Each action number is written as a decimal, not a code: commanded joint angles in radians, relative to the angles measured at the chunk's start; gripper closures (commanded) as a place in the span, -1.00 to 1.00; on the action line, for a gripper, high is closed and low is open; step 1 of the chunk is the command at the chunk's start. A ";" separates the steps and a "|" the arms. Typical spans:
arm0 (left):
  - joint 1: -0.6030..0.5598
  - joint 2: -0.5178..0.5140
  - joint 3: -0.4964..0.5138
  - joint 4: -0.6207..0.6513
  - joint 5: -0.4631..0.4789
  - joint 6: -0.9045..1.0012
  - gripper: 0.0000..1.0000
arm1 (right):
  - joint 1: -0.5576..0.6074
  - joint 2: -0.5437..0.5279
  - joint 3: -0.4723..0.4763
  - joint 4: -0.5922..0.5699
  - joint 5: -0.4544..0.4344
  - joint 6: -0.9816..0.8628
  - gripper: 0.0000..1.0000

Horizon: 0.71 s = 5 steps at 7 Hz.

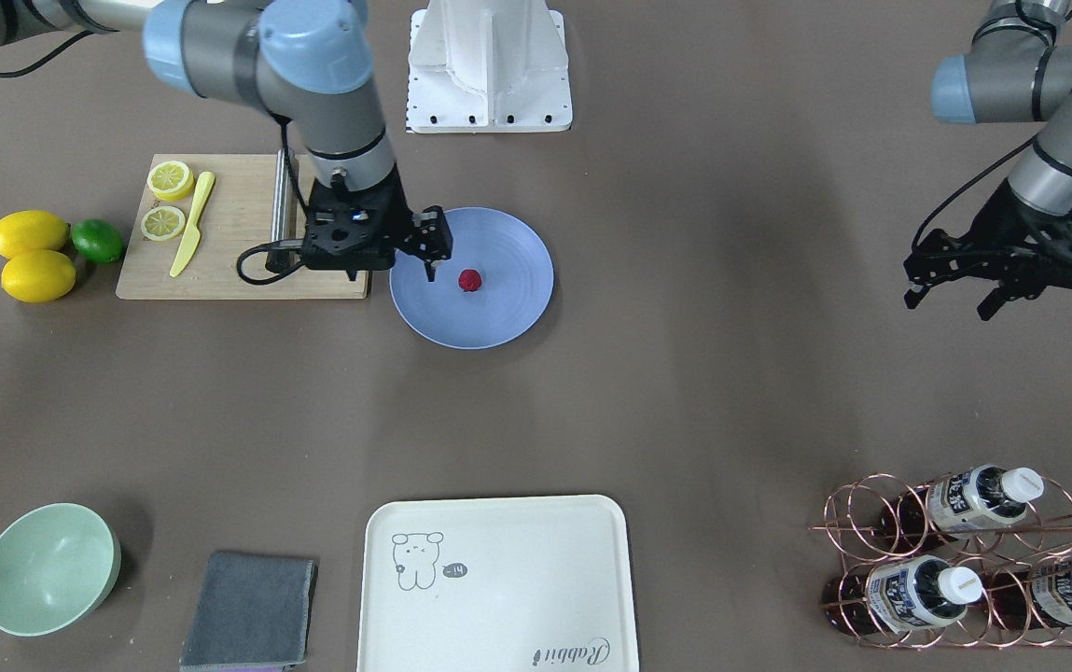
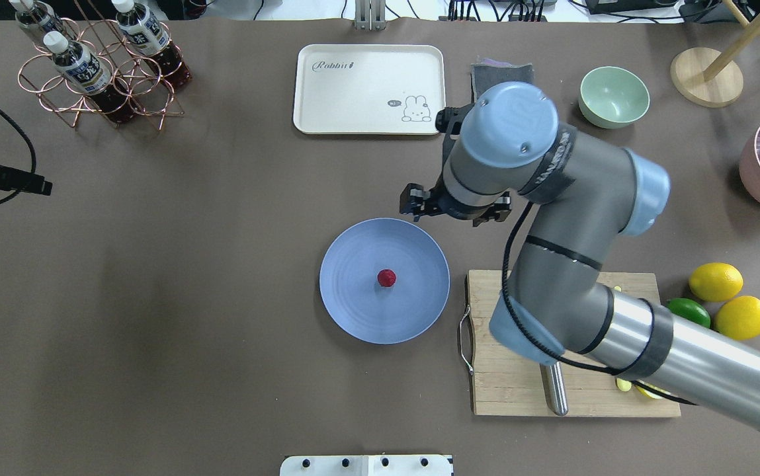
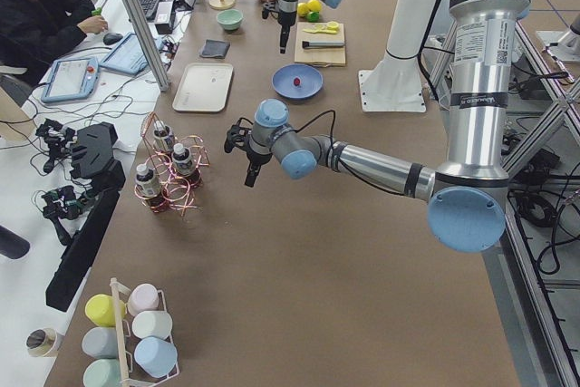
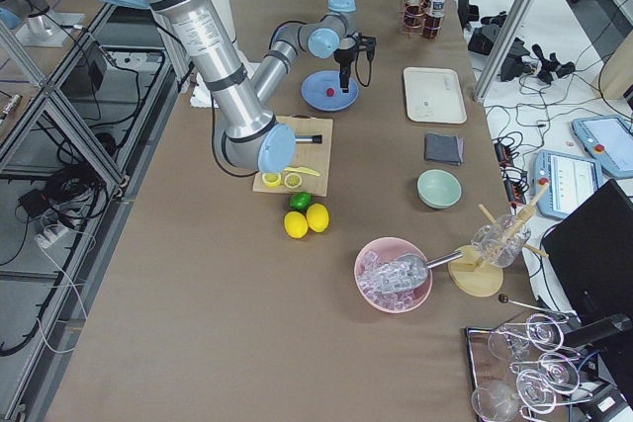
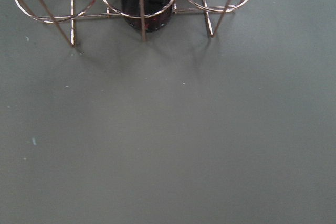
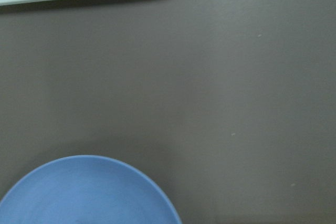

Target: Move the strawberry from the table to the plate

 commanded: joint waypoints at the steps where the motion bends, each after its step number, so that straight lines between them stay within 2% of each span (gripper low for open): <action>1: -0.181 0.016 0.021 0.156 -0.059 0.322 -0.96 | 0.172 -0.162 0.060 -0.012 0.114 -0.255 -1.00; 2: -0.256 0.000 0.047 0.234 -0.059 0.425 -0.96 | 0.253 -0.225 0.062 -0.005 0.164 -0.349 -1.00; 3: -0.322 -0.007 0.065 0.268 -0.060 0.422 -0.96 | 0.339 -0.286 0.065 -0.005 0.217 -0.456 -1.00; 5: -0.380 -0.004 0.102 0.267 -0.074 0.429 -0.96 | 0.502 -0.402 0.056 -0.007 0.288 -0.636 -1.00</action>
